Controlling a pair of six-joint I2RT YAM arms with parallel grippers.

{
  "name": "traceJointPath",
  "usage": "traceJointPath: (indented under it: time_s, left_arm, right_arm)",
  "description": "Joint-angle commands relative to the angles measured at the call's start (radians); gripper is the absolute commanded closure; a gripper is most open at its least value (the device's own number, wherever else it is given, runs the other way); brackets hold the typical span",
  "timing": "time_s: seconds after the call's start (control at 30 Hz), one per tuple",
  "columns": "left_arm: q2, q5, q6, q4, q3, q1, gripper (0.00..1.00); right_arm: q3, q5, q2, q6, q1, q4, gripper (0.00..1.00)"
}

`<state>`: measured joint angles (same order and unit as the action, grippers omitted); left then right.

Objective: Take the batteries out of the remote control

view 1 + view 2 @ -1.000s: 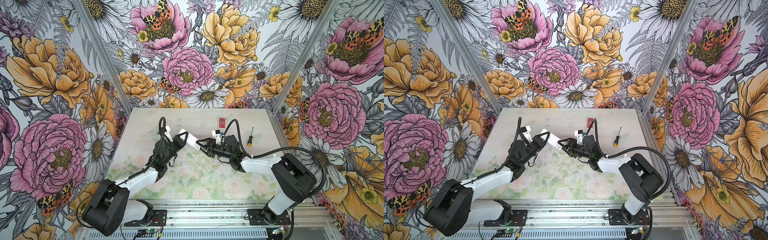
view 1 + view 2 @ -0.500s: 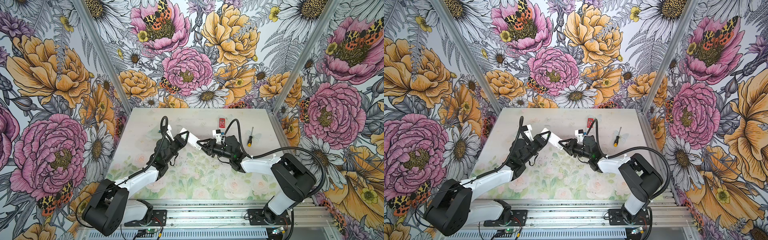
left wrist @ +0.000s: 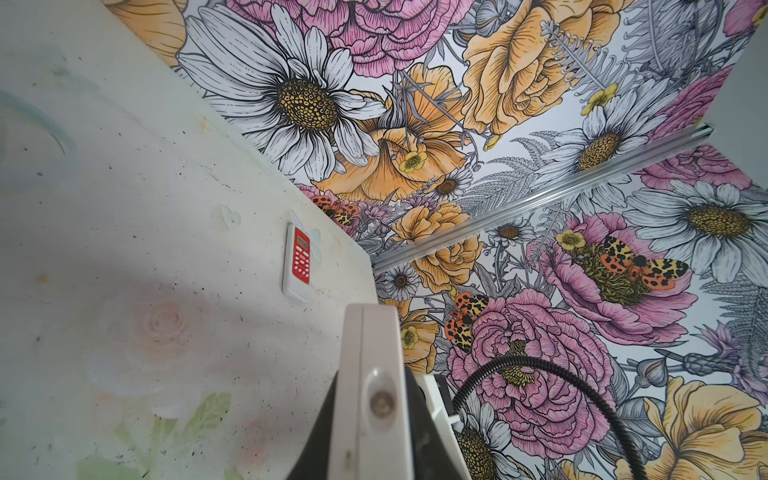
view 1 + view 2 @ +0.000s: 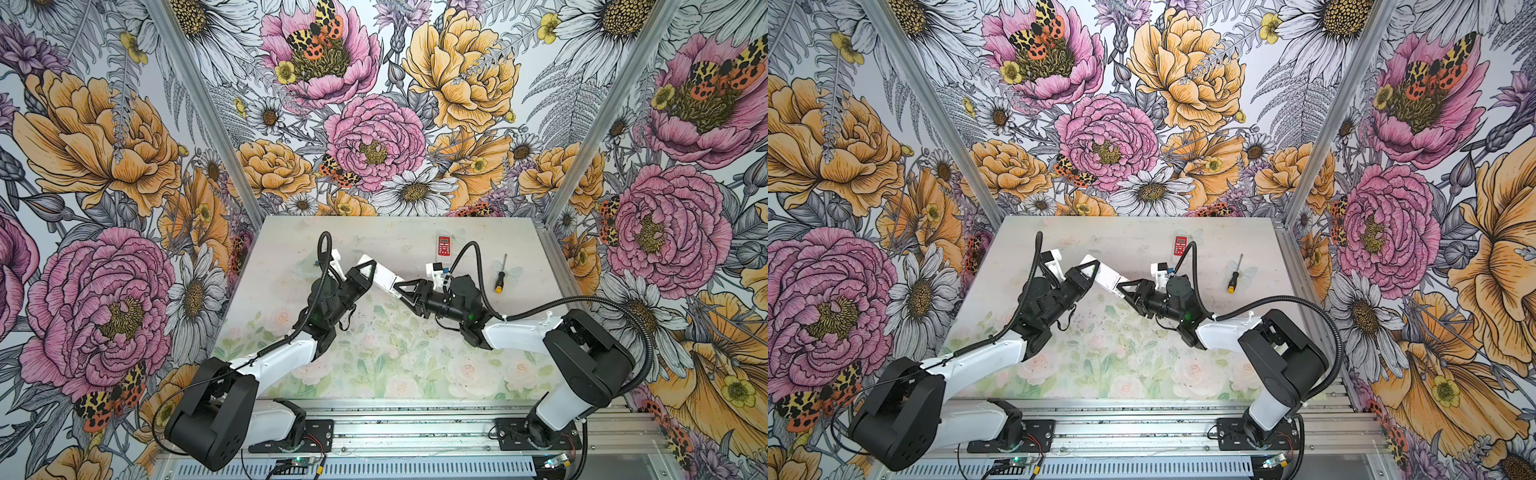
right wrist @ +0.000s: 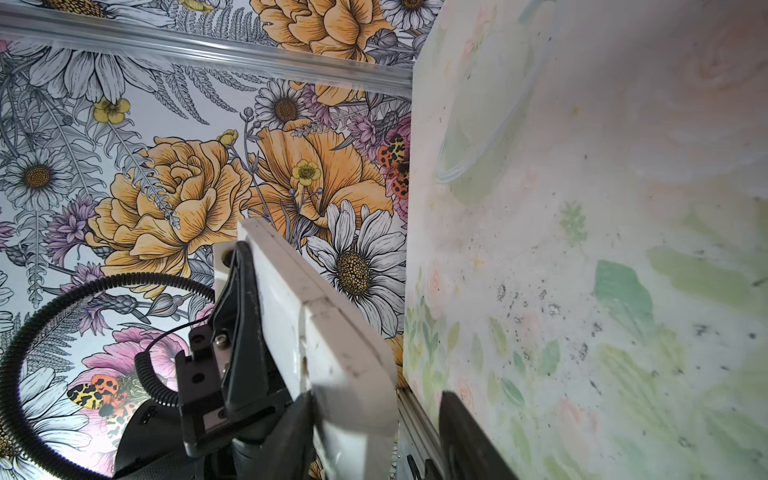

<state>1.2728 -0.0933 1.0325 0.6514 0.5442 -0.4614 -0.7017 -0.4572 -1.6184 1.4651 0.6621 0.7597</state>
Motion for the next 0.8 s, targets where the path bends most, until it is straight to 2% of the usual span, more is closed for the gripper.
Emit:
traceJointPath:
  time_s: [0.0, 0.3, 0.77]
  left_arm:
    - [0.004, 0.020, 0.000, 0.090, -0.010, 0.004, 1.00]
    - [0.007, 0.025, -0.003, 0.080, -0.024, 0.008, 1.00]
    - [-0.016, 0.035, -0.014, 0.051, -0.062, 0.017, 1.00]
  right_arm:
    - [0.015, 0.004, 0.038, -0.030, 0.007, -0.031, 0.50]
    - [0.005, 0.002, 0.067, -0.044, 0.007, -0.046, 0.61]
    - [0.014, 0.001, 0.076, -0.042, 0.010, -0.025, 0.65]
